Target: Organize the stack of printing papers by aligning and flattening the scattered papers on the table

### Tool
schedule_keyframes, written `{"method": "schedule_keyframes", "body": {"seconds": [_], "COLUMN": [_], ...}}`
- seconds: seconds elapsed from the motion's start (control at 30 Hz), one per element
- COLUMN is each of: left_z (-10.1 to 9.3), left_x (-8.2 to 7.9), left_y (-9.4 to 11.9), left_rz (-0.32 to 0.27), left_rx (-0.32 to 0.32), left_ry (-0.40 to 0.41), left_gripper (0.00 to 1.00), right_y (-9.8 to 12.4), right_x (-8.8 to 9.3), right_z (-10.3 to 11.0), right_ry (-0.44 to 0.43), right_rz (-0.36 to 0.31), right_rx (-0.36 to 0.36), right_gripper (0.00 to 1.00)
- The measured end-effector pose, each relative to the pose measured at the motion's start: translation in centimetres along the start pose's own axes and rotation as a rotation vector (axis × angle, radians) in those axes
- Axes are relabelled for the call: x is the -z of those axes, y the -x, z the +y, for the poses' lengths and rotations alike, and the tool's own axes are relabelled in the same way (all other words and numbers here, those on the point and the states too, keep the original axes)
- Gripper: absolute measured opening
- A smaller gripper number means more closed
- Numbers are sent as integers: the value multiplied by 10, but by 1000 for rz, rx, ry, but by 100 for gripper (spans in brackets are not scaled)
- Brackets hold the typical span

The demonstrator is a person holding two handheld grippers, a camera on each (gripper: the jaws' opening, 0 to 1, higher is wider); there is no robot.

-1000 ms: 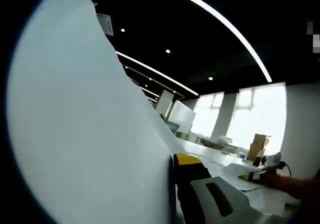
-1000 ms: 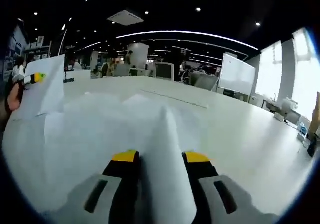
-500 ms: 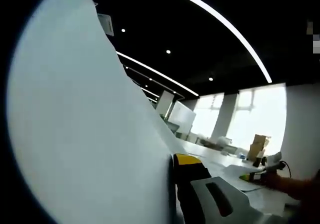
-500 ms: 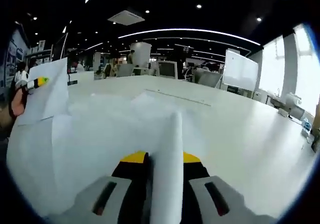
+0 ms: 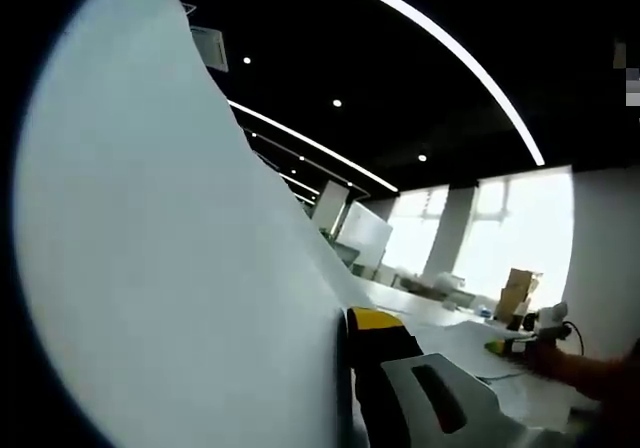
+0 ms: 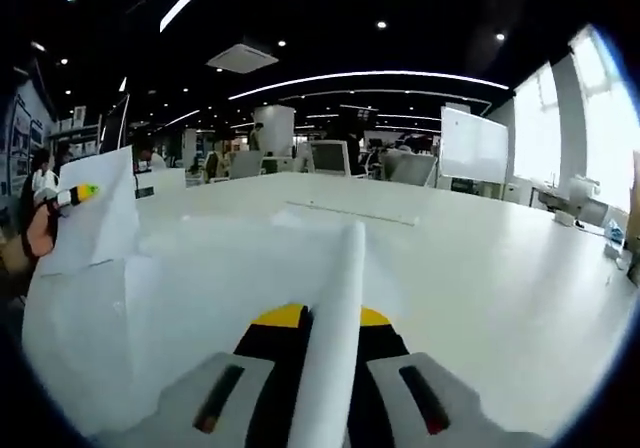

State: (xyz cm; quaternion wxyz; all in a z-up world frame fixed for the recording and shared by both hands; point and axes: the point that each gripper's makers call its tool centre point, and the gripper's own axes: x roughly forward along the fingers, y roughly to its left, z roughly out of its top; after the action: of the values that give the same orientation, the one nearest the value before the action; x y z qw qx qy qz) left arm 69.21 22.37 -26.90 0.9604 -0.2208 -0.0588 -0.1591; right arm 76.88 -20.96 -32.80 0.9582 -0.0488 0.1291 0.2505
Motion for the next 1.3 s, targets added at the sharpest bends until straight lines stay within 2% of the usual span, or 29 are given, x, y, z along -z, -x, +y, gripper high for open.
{"method": "schedule_keyframes", "body": {"seconds": [0.1,0.2,0.47,0.63,0.87,1.17,1.3], "left_z": [0,0,-1,0,0,0,0], "left_x": [0,0,1,0,0,0,0], "left_y": [0,0,0,1,1,1,1], "left_rz": [1,2,3,0,-1,-1,-3], "left_rx": [-1,-1,-1,-1,0,-1,-2], "left_ry": [-1,-2,-1,2,5,6,9], "left_gripper": [8,8,8,8,8,8,8], "right_y": [3,7,10,9,12,14,16], "right_x": [-6,-17,-20,-18,-24,-25,-30], "right_z": [0,6,11,11,17,18,21], "right_ry": [-6,-32,-31,-40,-49,-52,-61], "right_rz": [-33,-96,-113,-101,-132,-135,-158], "right_rx": [-3,-45,-54,-55,-93,-92,-102], "right_gripper": [7,7,6,6,5,4,4]}}
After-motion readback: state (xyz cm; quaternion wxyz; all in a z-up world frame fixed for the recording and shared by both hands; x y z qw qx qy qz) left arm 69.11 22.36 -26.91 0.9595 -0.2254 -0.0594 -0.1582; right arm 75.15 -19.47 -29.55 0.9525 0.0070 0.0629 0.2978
